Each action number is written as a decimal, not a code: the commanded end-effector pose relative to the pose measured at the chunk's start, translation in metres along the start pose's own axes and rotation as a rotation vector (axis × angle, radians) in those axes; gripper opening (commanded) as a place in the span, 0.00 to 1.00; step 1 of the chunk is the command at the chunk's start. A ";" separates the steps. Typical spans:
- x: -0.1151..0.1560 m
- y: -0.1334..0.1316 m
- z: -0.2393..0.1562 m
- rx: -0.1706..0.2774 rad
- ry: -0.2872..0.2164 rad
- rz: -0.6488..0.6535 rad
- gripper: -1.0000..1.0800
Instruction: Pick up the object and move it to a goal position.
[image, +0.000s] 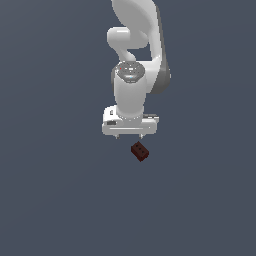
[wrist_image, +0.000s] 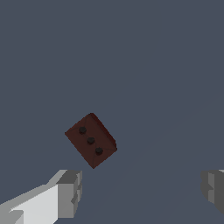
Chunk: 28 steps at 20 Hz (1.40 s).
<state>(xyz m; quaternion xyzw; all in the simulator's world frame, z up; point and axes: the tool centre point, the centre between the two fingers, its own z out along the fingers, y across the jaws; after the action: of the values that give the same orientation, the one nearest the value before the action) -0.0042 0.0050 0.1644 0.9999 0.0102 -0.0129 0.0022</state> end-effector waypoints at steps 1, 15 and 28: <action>0.000 0.000 0.000 0.000 0.000 0.000 0.96; -0.003 -0.019 0.010 0.034 -0.005 -0.004 0.96; -0.001 -0.029 0.036 0.016 0.005 -0.216 0.96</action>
<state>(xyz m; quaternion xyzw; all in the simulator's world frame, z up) -0.0071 0.0318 0.1332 0.9950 0.0992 -0.0113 -0.0085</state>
